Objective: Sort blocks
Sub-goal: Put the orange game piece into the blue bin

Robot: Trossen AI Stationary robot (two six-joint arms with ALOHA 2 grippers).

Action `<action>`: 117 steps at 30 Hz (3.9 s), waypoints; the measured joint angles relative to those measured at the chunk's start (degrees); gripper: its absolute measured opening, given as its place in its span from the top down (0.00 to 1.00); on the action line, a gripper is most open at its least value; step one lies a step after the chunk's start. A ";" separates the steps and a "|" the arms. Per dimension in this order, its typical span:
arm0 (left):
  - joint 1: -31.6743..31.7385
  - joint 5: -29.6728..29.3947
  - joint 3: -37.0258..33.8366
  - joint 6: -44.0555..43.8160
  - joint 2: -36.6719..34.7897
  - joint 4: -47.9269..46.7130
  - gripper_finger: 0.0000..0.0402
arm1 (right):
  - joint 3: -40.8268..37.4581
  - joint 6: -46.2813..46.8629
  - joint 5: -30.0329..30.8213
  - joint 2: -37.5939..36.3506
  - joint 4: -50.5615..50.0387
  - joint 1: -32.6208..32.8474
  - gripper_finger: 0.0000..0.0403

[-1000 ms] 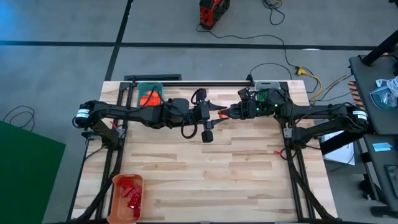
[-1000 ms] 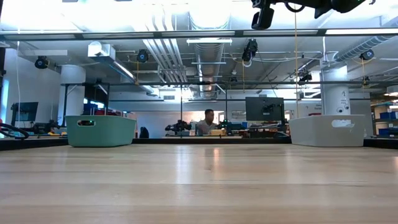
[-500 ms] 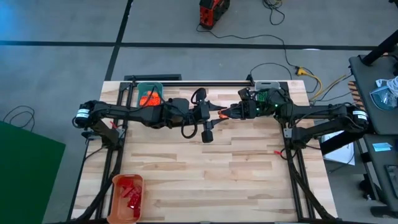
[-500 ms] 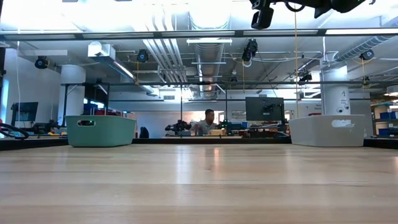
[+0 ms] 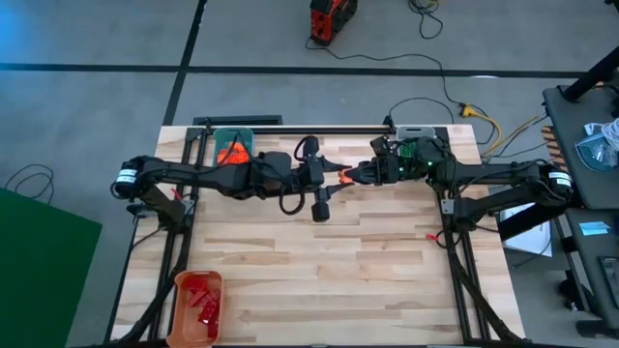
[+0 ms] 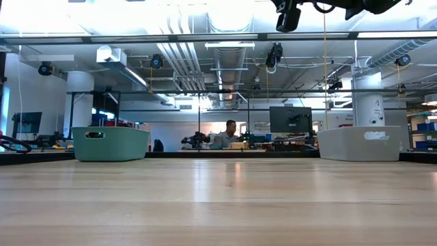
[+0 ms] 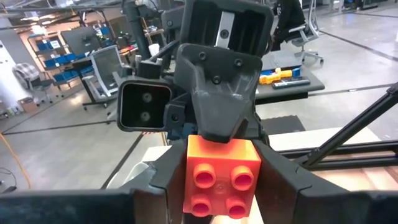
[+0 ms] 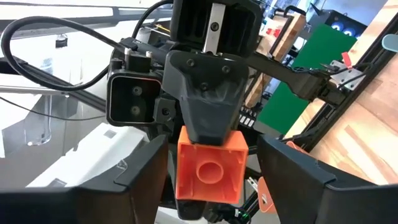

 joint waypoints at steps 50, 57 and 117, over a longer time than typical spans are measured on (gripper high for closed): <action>10.96 -2.38 0.02 -11.48 -10.80 -64.08 0.68 | 0.04 -0.63 -0.20 -2.78 -0.66 -0.04 0.37; 22.23 0.22 -1.95 -12.93 -11.07 -72.41 0.68 | 0.04 -0.63 -0.20 -2.78 -0.64 0.00 0.37; 56.78 9.38 -22.60 -27.06 -4.11 -70.13 0.63 | 0.02 -0.63 -0.61 -3.02 -0.57 0.37 0.36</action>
